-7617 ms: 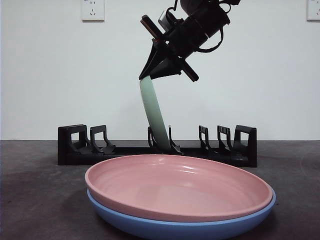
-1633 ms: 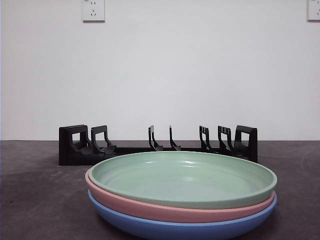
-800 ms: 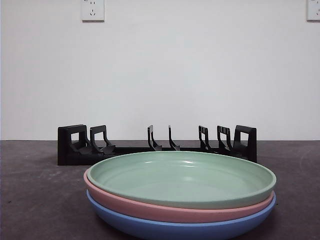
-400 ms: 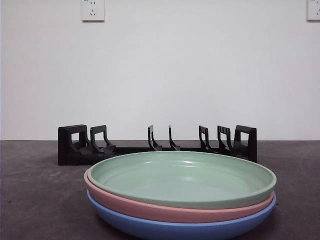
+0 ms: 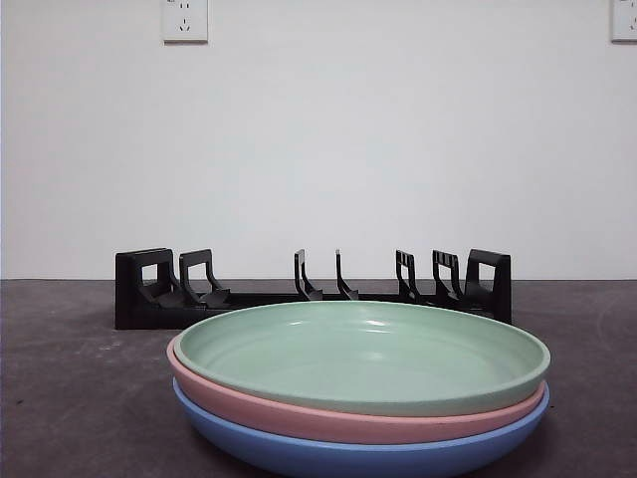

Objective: Place the plate

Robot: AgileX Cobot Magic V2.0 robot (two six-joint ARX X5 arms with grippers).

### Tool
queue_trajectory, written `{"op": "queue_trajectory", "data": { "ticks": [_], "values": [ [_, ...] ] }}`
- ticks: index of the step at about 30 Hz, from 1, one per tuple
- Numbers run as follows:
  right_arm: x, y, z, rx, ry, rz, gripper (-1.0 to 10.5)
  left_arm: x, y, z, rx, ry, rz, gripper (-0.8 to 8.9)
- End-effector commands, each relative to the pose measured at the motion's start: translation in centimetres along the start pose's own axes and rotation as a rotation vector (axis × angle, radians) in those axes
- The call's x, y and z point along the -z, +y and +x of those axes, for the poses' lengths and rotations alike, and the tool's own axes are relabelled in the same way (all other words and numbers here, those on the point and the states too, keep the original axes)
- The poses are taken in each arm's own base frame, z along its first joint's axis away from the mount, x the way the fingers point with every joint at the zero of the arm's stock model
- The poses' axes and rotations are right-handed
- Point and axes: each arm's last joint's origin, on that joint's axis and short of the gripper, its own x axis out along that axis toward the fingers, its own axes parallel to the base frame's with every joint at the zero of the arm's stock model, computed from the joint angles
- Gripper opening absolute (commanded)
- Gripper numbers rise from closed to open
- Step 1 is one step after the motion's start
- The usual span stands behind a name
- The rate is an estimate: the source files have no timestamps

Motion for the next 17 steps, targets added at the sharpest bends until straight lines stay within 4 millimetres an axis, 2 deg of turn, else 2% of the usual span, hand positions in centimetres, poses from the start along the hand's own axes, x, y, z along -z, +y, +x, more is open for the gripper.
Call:
{"op": "queue_trajectory", "data": {
  "ticks": [1,9,13,17],
  "values": [
    [-0.4,0.1,-0.3,-0.016,-0.02,0.007,0.2,0.7,0.0,0.2,-0.003,0.026,-0.003,0.06],
    [-0.4,0.0,-0.3,-0.004,-0.024,0.011,0.2,0.7,0.0,0.2,-0.003,0.026,-0.003,0.06],
    [-0.1,-1.1,-0.1,0.149,-0.065,0.046,0.2,0.7,0.0,0.2,-0.003,0.026,-0.003,0.06],
    [1.8,-2.8,1.3,0.297,-0.144,0.104,0.2,0.7,0.0,0.2,-0.003,0.026,-0.003,0.06]
  ]
}}
